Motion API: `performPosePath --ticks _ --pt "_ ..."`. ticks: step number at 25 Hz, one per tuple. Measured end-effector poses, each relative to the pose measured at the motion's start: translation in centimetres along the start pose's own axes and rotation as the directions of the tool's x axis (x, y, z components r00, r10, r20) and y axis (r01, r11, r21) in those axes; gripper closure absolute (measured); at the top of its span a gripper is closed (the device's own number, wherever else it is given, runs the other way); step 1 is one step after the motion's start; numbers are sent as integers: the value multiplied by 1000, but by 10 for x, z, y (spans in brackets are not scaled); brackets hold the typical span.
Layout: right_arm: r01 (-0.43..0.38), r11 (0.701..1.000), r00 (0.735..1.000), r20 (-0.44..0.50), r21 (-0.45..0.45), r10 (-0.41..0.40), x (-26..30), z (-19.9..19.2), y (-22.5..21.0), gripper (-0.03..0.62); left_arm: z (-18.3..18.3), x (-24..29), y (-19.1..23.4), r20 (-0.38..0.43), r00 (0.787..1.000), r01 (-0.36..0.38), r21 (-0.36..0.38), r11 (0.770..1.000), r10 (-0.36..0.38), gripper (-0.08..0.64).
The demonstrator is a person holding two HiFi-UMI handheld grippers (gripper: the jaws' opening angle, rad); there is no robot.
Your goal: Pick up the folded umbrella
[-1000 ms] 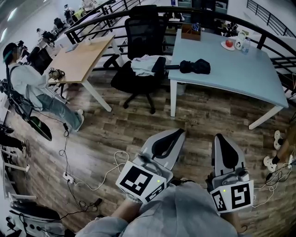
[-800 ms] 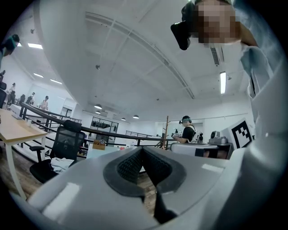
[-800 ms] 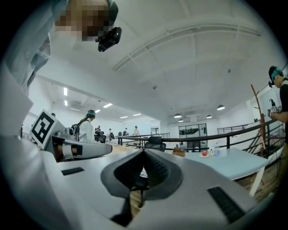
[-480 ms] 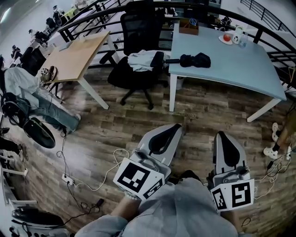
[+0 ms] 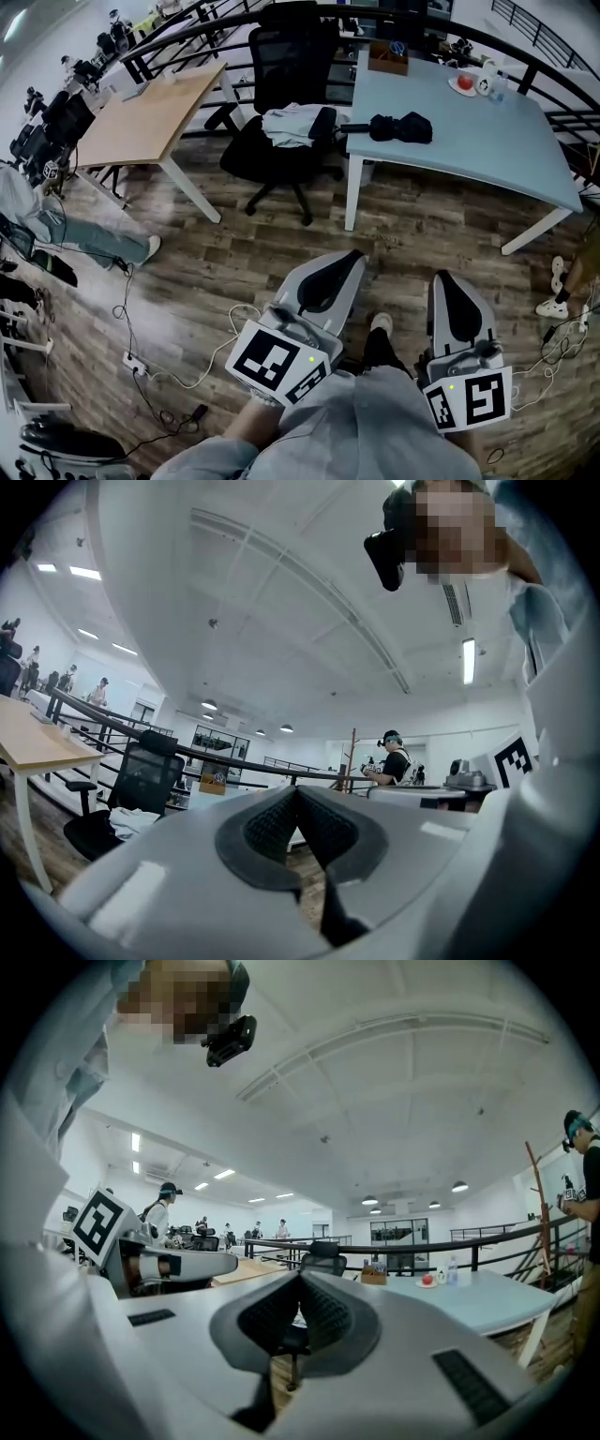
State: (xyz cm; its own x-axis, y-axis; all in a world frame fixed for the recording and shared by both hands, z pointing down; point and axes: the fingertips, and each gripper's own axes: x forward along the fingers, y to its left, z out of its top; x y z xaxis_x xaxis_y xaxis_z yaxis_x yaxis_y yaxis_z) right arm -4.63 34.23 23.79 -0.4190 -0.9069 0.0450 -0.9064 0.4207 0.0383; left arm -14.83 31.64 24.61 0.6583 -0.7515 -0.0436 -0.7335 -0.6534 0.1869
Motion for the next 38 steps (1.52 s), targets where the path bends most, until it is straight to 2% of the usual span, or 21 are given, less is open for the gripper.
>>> performPosePath --ticks 4,10,16,25,38 --pt "6 1000 1000 4 -6 -6 10 -2 -25 592 -1 18 11 -3 1000 -29 32 999 29 555" --pt "-4 1000 1000 12 -5 4 39 -3 -61 592 -1 57 20 4 999 -34 17 999 34 555" --pt "-38 999 999 4 6 38 73 -6 -96 592 -1 104 27 -5 999 -36 24 999 36 555" --pt "-115 993 993 -3 23 115 119 -11 -158 592 -2 171 40 -7 994 -105 28 994 105 555" --pt "-185 982 983 12 38 185 150 -10 -221 592 3 234 34 1 986 -165 52 985 165 555"
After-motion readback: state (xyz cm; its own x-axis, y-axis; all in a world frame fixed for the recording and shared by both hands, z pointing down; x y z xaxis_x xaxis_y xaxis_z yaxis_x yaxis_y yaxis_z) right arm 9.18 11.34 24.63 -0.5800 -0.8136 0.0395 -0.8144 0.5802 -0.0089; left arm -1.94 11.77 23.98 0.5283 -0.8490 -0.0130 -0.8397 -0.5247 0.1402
